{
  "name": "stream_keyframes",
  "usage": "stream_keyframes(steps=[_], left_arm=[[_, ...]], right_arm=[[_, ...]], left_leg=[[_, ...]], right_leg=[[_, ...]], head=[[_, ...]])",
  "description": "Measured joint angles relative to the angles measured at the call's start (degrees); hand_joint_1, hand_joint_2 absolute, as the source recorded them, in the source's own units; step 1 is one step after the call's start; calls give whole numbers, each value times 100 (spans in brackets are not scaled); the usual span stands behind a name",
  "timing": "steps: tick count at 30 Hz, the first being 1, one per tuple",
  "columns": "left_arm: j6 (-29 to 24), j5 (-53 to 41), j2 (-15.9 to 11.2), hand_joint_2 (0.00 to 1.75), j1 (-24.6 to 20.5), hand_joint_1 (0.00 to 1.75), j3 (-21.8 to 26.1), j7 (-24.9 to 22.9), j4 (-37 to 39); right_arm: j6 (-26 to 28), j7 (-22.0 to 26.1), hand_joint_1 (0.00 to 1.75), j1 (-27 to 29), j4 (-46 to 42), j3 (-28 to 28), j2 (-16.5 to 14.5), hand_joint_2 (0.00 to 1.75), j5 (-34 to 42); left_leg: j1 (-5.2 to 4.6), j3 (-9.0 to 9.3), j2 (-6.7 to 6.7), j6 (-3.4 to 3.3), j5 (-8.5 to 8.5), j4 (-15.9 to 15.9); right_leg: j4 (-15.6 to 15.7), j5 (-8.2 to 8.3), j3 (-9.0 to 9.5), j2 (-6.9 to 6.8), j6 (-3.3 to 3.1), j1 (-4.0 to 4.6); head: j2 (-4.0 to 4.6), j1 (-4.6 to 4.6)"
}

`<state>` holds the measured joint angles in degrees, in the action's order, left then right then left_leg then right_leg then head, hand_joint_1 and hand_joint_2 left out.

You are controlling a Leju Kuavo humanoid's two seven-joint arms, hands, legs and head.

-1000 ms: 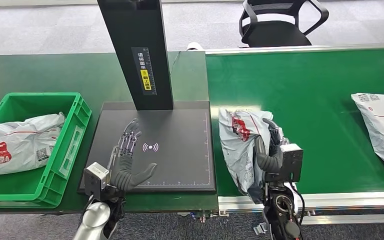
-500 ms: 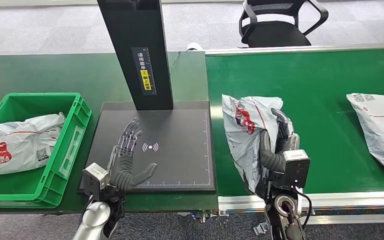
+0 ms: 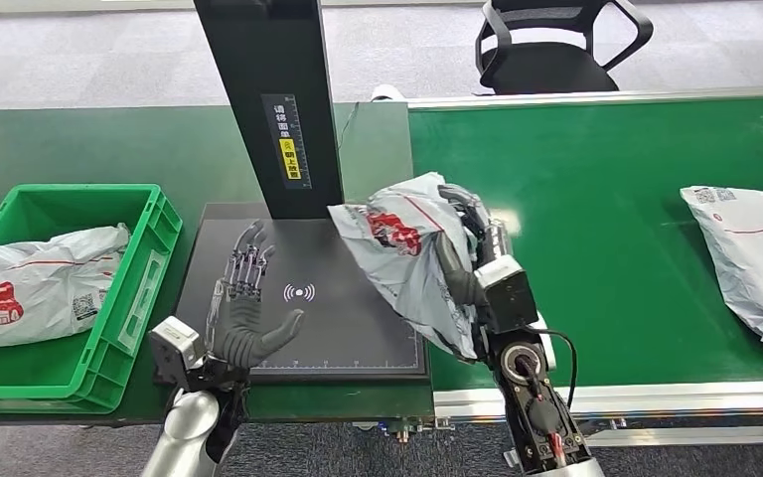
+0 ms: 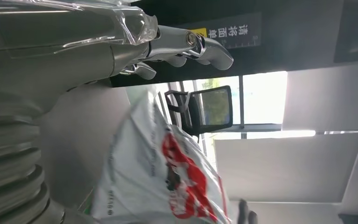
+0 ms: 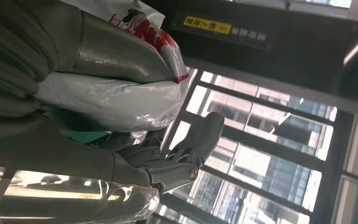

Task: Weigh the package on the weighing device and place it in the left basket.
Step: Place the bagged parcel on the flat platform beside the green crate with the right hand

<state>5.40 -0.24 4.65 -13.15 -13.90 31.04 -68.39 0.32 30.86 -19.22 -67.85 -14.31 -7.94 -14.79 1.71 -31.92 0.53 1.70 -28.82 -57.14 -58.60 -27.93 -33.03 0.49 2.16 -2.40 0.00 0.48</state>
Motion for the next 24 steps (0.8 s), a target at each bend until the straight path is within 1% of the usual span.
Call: stream_keyframes(steps=[7,11,15,20,24], left_arm=[[-31,104,2,175,-35,0,-8,5,43],[-67,222,2,175,-122,0,-76,57,129],[-111,341,2,175,-213,0,-159,87,232],[-96,405,11,175,-333,0,-281,87,348],[-86,412,16,175,-385,0,-346,87,412]], right_arm=[[-159,-7,175,-399,760,-373,7,175,-145],[-244,92,175,-742,1580,-685,0,175,-318],[-127,212,175,-1038,2248,-1004,-29,175,-590],[-102,213,175,-1314,2702,-1401,-91,175,-875],[-104,213,175,-1421,2882,-1586,-110,175,-916]], left_leg=[[0,-2,2,0,0,0],[0,0,-2,0,1,0],[0,3,1,0,1,0],[0,5,2,0,1,0],[0,5,2,0,1,0]], right_leg=[[0,0,0,0,0,0],[0,0,1,-1,0,0],[-1,2,2,1,-2,0],[0,2,2,1,-2,1],[0,2,3,1,-2,0]], head=[[0,1],[0,0],[0,-1],[0,0],[0,0]])
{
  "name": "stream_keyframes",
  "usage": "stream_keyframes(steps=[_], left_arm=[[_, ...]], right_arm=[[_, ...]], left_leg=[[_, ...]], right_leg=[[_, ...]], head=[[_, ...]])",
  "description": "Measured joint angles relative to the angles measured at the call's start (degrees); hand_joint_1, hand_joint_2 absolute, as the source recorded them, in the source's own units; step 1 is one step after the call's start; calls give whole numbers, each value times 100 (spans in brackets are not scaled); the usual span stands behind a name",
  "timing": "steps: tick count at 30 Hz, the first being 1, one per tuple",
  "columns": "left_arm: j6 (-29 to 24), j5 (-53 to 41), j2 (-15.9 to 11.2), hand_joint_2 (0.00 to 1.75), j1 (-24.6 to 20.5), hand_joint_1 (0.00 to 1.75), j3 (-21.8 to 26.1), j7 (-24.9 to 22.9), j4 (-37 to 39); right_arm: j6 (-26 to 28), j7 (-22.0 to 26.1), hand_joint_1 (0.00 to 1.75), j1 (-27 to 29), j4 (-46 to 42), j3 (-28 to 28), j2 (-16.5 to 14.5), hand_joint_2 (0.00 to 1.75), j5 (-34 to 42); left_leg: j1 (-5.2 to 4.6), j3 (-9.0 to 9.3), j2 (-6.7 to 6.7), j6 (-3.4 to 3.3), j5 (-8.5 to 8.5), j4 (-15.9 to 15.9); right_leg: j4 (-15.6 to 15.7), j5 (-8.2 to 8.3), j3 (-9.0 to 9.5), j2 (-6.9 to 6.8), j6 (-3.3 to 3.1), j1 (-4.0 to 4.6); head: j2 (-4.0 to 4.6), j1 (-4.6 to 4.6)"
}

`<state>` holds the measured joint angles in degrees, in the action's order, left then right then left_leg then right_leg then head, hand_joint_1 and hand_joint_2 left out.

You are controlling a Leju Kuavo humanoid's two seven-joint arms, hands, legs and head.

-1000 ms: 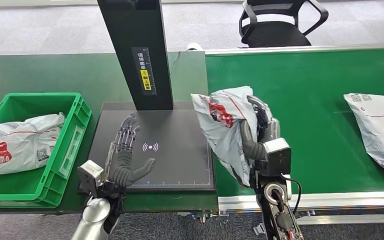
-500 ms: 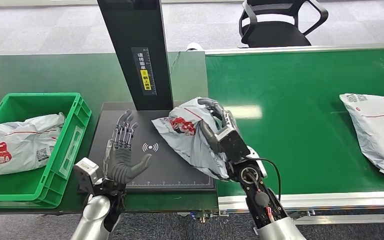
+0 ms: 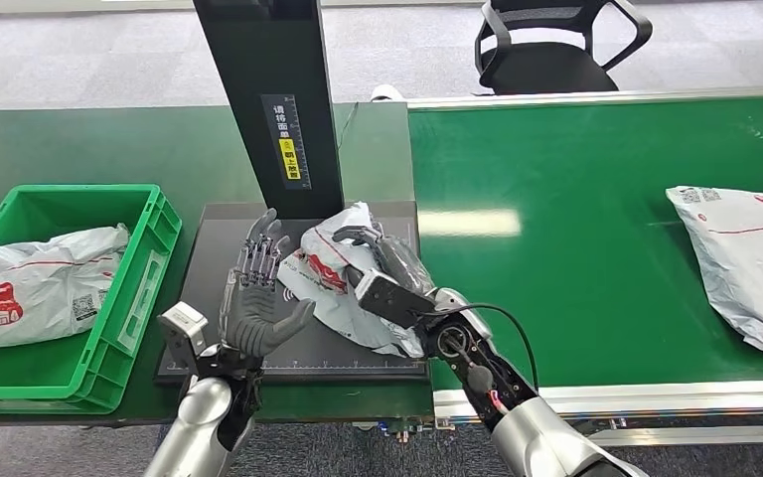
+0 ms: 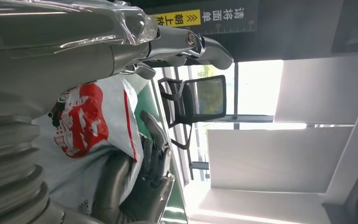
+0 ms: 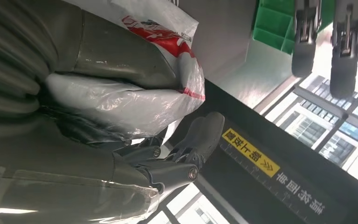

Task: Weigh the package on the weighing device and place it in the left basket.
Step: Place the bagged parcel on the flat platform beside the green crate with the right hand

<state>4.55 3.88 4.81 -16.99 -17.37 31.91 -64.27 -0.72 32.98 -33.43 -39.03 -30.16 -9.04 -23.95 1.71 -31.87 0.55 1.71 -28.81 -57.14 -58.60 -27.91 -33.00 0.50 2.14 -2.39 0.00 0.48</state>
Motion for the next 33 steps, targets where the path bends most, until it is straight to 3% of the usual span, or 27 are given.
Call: stream_keyframes(steps=[9,23,33], left_arm=[[45,40,8,175,-112,0,-69,0,117],[64,259,9,175,-285,0,-228,11,409],[48,272,-19,175,-291,0,-292,20,439]], right_arm=[[-54,-56,175,-94,228,-283,-13,175,-209],[-19,594,175,-24,286,-497,-18,175,24],[128,671,175,40,281,-499,1,175,32]], left_leg=[[0,3,1,0,0,0],[0,4,2,0,0,0],[0,4,2,0,0,0]], right_leg=[[0,0,1,1,0,0],[0,0,1,1,0,0],[1,0,2,1,0,0]], head=[[0,1],[0,-1],[0,1]])
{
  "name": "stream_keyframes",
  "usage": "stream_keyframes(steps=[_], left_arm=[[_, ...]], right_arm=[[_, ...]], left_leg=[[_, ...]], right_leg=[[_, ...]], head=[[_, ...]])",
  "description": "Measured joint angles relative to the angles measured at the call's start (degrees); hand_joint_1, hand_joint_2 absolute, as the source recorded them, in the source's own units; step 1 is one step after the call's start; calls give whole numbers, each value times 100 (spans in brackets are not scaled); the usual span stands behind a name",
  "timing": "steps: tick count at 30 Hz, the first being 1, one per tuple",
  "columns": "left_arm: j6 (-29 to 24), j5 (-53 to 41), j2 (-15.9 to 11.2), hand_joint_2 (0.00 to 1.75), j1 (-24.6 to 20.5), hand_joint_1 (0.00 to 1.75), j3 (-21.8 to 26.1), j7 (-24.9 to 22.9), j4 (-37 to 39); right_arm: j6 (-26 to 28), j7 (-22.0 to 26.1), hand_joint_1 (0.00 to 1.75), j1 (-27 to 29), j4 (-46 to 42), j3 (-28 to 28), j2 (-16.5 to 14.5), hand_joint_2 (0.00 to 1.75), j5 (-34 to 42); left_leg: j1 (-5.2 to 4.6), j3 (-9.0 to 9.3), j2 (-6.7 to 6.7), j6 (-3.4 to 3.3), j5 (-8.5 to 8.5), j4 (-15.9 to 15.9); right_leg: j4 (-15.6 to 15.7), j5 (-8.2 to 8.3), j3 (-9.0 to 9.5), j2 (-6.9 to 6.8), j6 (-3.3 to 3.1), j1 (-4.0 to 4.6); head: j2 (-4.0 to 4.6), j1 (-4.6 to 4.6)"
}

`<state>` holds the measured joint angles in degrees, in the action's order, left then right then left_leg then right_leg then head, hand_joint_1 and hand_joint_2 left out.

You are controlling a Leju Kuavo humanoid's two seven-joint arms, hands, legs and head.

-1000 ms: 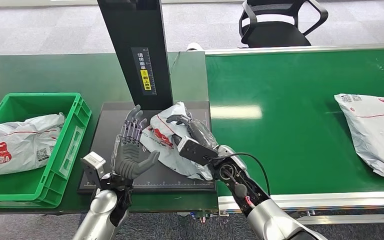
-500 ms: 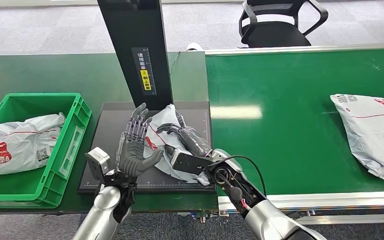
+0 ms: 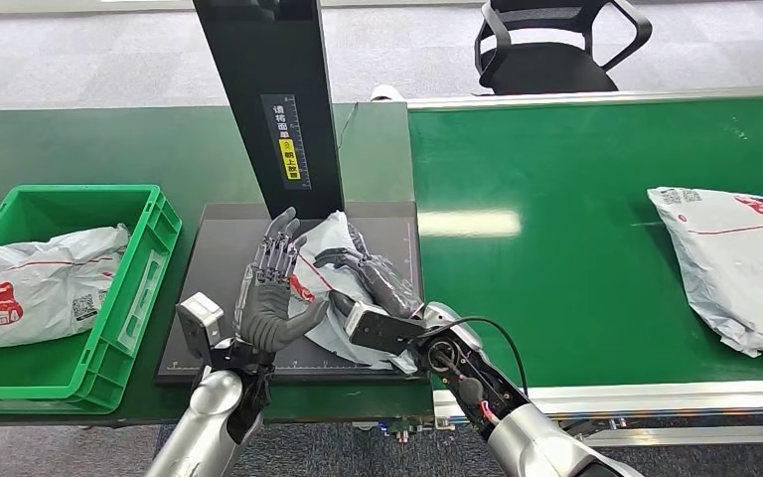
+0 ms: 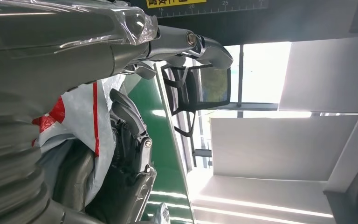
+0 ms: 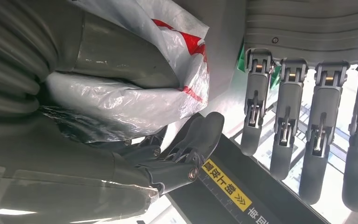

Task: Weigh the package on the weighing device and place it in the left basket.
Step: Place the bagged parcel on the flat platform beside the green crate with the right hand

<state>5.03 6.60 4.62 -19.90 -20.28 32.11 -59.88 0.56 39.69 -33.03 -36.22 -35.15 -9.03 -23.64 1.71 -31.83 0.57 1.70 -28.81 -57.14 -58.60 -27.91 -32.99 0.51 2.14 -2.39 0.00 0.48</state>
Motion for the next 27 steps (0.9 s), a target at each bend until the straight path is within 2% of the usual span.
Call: stream_keyframes(steps=[5,6,9,10,18,27], left_arm=[[-12,15,-5,175,-5,0,-9,0,15],[-17,26,-6,175,-7,0,-15,0,23],[-48,45,-9,175,-10,0,-36,2,48],[-61,49,-11,175,-11,0,-41,3,54],[-84,119,-23,175,-11,0,-81,7,73],[-105,174,-42,175,-15,0,-144,-20,74]], right_arm=[[242,-10,175,12,-3,-3,1,175,-126],[330,-20,152,22,-9,-4,1,175,-152],[514,-67,25,68,-37,-1,1,175,-121],[549,-84,3,85,-47,6,1,175,-78],[944,-87,0,231,-294,249,68,175,340],[1404,33,0,746,-1396,622,266,175,1127]], left_leg=[[0,0,0,0,0,0],[0,0,0,0,0,0],[0,0,0,0,0,0],[0,0,0,0,0,0],[0,0,-1,0,0,0],[0,0,0,0,0,-1]], right_leg=[[0,0,0,0,0,0],[0,0,0,0,0,0],[0,0,0,0,0,0],[0,0,0,0,0,0],[0,0,0,0,0,0],[1,0,0,0,0,0]], head=[[0,0],[0,0],[0,0],[0,0],[0,-1],[0,-1]])
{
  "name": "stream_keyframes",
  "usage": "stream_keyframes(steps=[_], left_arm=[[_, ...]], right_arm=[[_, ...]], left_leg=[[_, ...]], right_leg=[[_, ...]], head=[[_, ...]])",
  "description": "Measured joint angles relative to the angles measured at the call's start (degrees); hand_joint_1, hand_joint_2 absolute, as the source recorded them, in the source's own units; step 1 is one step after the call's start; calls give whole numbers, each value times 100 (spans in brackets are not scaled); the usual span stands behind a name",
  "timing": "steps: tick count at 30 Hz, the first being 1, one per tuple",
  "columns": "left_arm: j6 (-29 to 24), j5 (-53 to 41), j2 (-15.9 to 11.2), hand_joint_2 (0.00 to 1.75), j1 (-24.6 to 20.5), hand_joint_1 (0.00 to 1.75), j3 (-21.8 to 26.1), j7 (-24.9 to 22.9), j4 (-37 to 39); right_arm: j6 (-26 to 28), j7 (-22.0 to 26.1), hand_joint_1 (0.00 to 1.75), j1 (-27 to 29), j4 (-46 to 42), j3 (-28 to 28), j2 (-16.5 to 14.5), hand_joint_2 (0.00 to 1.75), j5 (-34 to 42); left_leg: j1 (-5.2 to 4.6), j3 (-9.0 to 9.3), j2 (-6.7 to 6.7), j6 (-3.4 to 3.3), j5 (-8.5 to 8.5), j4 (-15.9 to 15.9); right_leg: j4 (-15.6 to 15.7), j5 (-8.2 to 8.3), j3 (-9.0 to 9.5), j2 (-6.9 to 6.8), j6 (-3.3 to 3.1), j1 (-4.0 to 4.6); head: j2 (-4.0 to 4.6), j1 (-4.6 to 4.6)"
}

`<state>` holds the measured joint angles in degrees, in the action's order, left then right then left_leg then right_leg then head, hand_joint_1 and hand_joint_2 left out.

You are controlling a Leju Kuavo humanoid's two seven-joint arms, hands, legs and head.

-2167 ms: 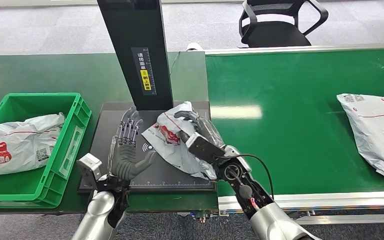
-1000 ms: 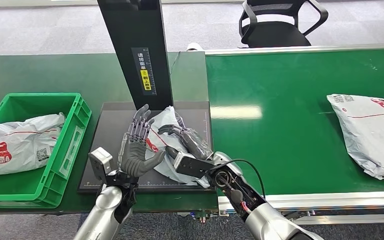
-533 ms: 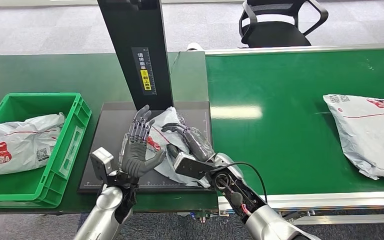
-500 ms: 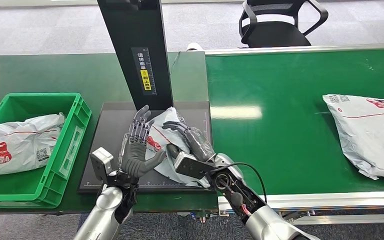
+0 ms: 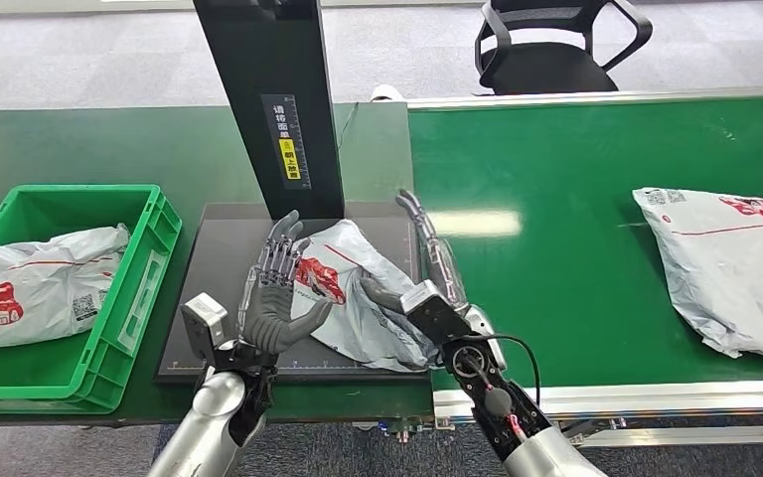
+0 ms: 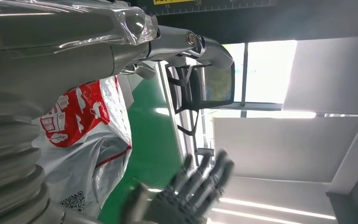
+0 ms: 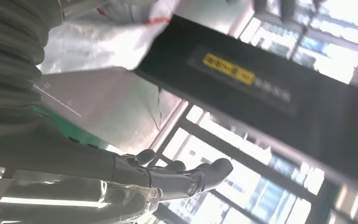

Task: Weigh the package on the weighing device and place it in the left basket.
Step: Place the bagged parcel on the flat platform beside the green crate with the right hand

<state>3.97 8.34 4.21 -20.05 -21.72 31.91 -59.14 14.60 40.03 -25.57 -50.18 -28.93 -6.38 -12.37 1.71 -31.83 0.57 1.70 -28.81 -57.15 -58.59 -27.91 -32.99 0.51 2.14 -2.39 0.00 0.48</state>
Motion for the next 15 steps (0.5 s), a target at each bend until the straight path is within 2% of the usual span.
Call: stream_keyframes(steps=[6,8,11,13,15], left_arm=[[-55,4,-29,175,4,0,-3,-8,0],[-63,-22,-51,175,8,0,-3,-22,0],[-203,-321,-93,175,34,0,-5,-16,-6],[-349,-603,-125,175,91,0,-4,-1,-39],[-416,-763,-154,175,159,0,-2,1,-95]], right_arm=[[-41,2,0,470,-1043,337,126,175,1005],[-462,2,0,655,-1371,563,152,175,1652],[-1519,1,0,972,-1717,960,184,175,2574],[-1947,-1,0,1173,-1906,1219,188,175,2783],[-2085,-3,0,1313,-2055,1423,187,175,2805]], left_leg=[[0,0,-1,0,0,0],[0,0,-1,0,0,0],[0,-1,-3,0,-1,0],[0,-1,-3,0,-1,1],[0,-1,-2,0,-1,1]], right_leg=[[0,0,1,0,0,0],[1,0,2,-1,0,0],[1,0,4,-1,0,0],[1,0,4,-2,0,0],[1,-1,3,-1,0,0]], head=[[0,1],[0,0],[0,0],[0,0],[0,0]])
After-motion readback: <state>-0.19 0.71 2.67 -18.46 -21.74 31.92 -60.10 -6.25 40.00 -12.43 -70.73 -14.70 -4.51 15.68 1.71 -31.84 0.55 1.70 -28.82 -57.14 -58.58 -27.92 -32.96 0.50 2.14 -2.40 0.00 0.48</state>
